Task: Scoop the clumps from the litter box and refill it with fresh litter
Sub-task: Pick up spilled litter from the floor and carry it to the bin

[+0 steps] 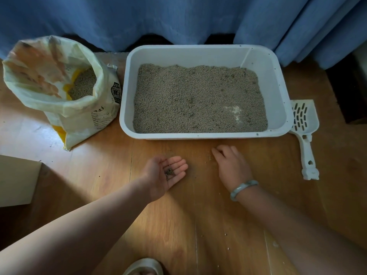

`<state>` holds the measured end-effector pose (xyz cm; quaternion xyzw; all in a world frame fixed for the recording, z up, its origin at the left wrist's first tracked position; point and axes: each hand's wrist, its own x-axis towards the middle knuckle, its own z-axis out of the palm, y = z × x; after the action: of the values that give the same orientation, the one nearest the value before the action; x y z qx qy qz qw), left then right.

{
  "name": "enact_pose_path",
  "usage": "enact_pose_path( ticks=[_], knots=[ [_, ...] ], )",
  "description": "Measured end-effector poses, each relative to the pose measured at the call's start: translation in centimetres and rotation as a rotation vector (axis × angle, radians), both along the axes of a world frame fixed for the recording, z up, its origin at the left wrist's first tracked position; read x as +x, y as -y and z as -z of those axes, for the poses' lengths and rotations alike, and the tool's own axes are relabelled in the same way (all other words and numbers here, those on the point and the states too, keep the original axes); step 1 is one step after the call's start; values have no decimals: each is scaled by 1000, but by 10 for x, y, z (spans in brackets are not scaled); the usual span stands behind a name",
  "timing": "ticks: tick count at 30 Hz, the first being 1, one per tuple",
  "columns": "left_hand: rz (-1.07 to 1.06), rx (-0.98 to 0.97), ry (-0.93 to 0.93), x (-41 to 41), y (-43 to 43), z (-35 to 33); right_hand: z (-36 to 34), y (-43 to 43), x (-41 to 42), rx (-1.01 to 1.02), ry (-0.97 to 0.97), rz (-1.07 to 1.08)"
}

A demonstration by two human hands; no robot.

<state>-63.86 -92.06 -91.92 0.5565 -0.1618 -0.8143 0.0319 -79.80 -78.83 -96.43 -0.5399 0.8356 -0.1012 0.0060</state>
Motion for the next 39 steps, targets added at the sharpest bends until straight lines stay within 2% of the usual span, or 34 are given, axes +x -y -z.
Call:
enact_pose_path(
  ticks=[7,11,15,23,30,39],
  knots=[
    [4,-1,9,0,1,1,1,1,14,-21,133,-51],
    [7,12,4,-1,1,1,-5,1,4,-67,207,41],
    [6,10,9,-1,2,1,-1,1,1,-28,151,37],
    [19,6,12,-2,1,1,1,11,14,-3,167,-64],
    [15,8,8,-1,2,1,0,7,13,-47,176,20],
    [22,8,13,-4,0,2,-1,11,12,10,101,-93]
  ],
)
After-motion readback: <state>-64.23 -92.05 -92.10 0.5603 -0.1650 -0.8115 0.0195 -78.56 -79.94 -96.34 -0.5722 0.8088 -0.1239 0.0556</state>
